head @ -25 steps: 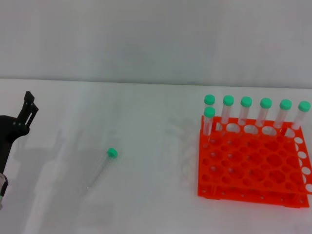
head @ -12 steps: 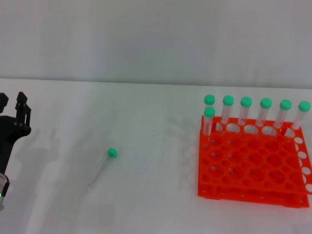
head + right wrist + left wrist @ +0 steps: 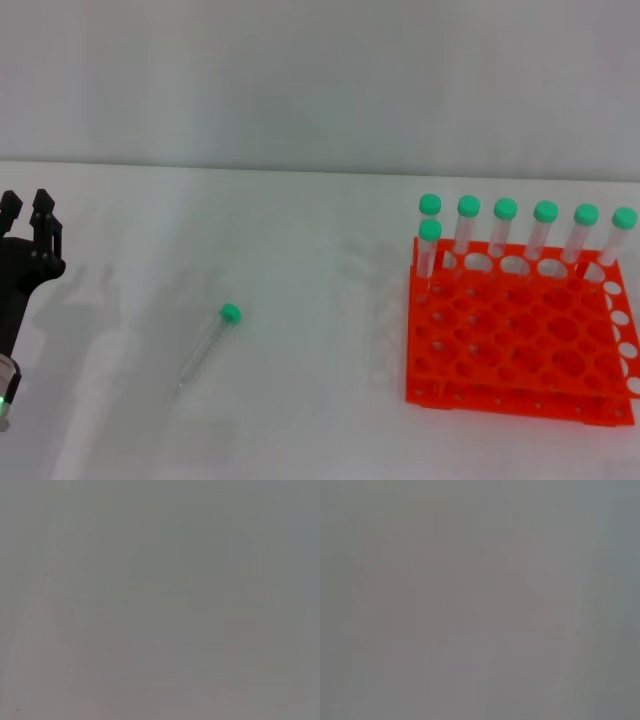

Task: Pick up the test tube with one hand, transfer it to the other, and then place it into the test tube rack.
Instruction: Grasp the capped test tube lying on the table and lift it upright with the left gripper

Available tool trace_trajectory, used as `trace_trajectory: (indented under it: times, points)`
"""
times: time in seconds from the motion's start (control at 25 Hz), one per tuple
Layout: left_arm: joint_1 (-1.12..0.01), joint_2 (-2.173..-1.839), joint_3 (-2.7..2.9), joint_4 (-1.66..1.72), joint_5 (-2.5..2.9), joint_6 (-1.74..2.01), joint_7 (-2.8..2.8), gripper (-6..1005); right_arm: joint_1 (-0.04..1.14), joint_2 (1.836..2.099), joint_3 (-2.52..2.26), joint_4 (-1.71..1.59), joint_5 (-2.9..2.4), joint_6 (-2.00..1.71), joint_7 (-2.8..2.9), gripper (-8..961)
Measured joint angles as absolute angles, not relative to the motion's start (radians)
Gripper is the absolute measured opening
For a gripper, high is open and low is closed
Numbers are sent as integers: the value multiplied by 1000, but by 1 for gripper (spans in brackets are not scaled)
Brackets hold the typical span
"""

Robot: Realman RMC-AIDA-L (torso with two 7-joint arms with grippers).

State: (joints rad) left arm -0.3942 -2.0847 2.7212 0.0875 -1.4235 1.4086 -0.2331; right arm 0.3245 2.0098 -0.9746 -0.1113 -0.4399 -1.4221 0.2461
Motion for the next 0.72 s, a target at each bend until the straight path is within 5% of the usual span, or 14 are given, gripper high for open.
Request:
trace_trajectory:
  times: [0.24, 0.72]
  points:
    - [-393, -2086, 2721, 87, -1423, 1408, -233, 332, 325, 2009, -974, -112, -439, -1422, 246, 309]
    - [-385, -2086, 2721, 87, -1424, 1408, -233, 334, 327, 2010, -977, -105, -439, -1422, 245, 311]
